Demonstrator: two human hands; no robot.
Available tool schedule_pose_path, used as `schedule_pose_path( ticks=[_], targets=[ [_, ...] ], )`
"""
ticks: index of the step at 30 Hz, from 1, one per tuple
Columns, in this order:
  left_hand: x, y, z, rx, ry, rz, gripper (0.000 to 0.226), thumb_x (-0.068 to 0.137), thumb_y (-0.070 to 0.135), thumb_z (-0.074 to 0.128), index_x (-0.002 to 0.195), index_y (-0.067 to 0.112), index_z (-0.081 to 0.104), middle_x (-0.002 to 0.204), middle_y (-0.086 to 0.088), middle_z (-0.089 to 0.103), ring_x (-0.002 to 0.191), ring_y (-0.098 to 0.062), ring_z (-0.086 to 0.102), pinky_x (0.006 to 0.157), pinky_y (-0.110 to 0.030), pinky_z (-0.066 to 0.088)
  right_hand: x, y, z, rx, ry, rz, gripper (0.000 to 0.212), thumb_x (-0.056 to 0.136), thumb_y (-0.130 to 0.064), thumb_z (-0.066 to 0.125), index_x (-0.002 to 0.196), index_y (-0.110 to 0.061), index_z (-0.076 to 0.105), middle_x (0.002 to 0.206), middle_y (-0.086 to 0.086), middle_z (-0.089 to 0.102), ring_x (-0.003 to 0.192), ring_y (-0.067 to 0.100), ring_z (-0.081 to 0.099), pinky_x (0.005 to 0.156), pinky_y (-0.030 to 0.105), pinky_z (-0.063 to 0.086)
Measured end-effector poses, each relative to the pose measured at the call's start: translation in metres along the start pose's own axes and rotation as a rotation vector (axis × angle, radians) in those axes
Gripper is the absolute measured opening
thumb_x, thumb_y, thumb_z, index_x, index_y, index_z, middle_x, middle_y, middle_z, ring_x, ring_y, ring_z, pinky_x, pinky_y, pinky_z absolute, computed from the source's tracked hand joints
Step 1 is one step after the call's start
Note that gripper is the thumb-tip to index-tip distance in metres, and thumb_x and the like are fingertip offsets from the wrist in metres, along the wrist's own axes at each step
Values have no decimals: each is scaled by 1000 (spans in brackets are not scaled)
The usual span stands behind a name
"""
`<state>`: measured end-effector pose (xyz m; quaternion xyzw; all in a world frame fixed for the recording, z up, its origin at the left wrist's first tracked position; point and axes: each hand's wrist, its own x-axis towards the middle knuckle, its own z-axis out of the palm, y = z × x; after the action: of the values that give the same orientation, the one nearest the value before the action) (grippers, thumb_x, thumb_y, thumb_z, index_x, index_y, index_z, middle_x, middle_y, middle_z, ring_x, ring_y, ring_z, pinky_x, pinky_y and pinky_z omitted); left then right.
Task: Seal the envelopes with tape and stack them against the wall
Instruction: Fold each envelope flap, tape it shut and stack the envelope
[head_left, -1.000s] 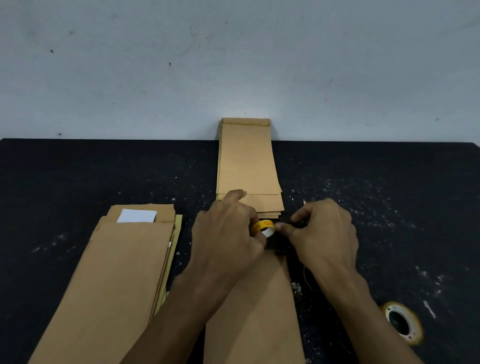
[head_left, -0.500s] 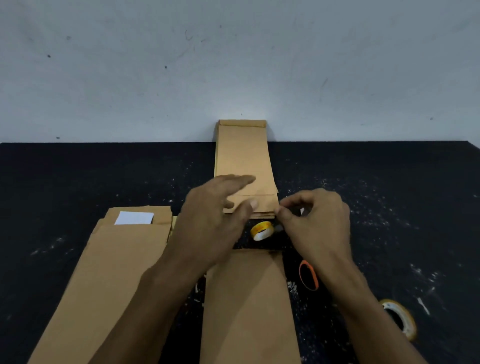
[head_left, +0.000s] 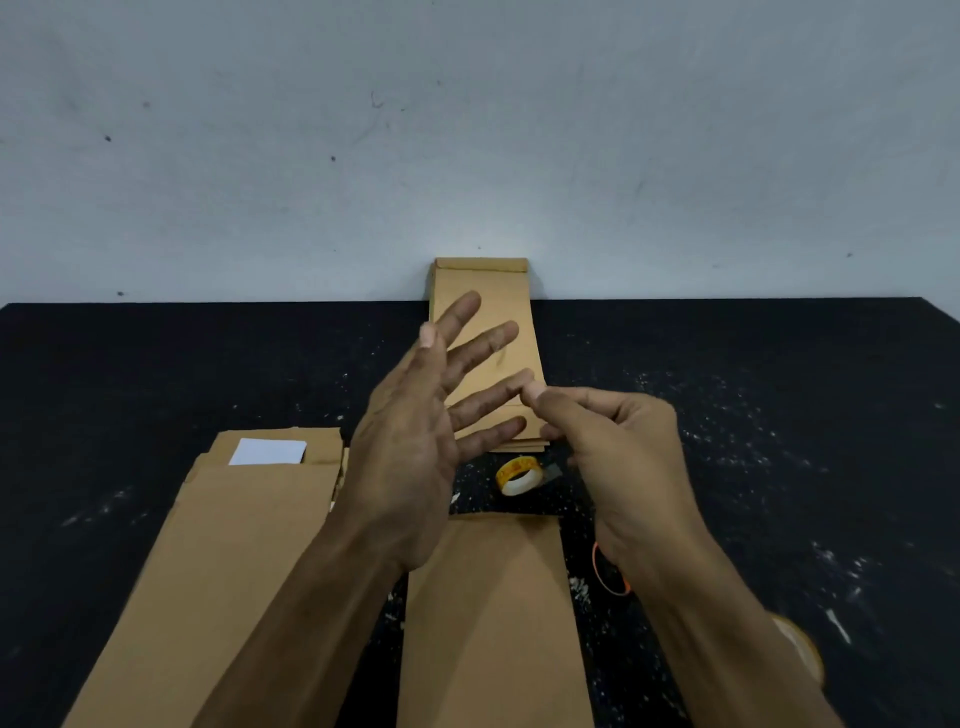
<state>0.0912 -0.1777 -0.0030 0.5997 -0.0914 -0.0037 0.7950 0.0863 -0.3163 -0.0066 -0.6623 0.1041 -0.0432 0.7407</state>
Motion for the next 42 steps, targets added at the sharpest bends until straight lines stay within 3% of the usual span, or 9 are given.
schedule_pose_path(
  ticks=[7, 18, 23, 27, 32, 35, 38, 40, 42],
  targets=[
    [-4, -4, 4, 77, -83, 21, 52, 96, 59, 30, 143, 41, 44, 138, 13, 60, 122, -16, 62, 95, -41, 55, -2, -5, -1, 33, 93, 75, 13, 80, -23, 81, 73, -14, 75, 56, -12, 68, 56, -10, 60, 62, 20, 40],
    [-4, -1, 7, 51, -130, -6, 56, 89, 56, 33, 143, 44, 40, 142, 13, 57, 127, -19, 59, 112, -56, 37, 0, 1, 0, 74, 108, -48, 14, 82, -15, 80, 73, -6, 76, 61, 1, 66, 57, 3, 55, 57, 18, 46],
    [-5, 1, 5, 47, -171, -1, 56, 91, 53, 35, 146, 42, 37, 143, 12, 56, 131, -15, 54, 112, -40, 36, 0, 3, 1, 81, 117, -125, 13, 83, -14, 79, 71, -12, 76, 66, 3, 68, 61, 4, 56, 59, 16, 48],
    [-8, 2, 6, 194, -210, 16, 57, 91, 56, 32, 147, 48, 31, 143, 22, 52, 136, 9, 38, 106, -24, 26, -2, 2, 3, 123, 74, -157, 13, 85, -15, 76, 72, -15, 76, 72, 3, 70, 69, 8, 58, 67, 25, 49],
    [-5, 9, -10, 322, -142, 26, 51, 94, 62, 26, 145, 56, 27, 142, 31, 48, 124, 33, 25, 113, -31, 9, -1, -13, -2, 338, -106, -82, 11, 93, -10, 61, 84, -8, 67, 102, 15, 75, 98, 24, 72, 86, 40, 58],
    [-7, 11, -14, 442, -154, 49, 51, 98, 60, 25, 148, 54, 21, 144, 39, 39, 133, 26, 20, 106, -13, 13, -2, -20, -3, 453, -239, -40, 9, 96, -11, 53, 89, -8, 58, 110, 21, 73, 105, 31, 72, 92, 47, 56],
    [-10, 6, -14, 743, -153, 120, 57, 95, 64, 23, 151, 55, 11, 141, 53, 14, 146, 12, -6, 121, -27, -5, -6, -19, 0, 417, -247, -79, 7, 95, -11, 51, 89, -8, 56, 109, 19, 74, 106, 30, 71, 95, 48, 55],
    [-8, 3, -20, 932, -129, 95, 58, 97, 62, 17, 153, 50, 7, 155, 34, 13, 149, 2, -8, 121, -30, -9, -7, -20, 0, 424, -246, -94, 14, 99, -9, 47, 86, -10, 54, 107, 20, 74, 106, 31, 71, 96, 49, 54],
    [-8, 6, -25, 968, -57, 86, 63, 94, 58, 23, 153, 39, 24, 157, 13, 34, 150, -7, 17, 123, -31, 10, -8, -23, -1, 433, -252, -104, 17, 99, -10, 45, 84, -11, 53, 106, 22, 74, 106, 31, 71, 95, 49, 54]
  ],
)
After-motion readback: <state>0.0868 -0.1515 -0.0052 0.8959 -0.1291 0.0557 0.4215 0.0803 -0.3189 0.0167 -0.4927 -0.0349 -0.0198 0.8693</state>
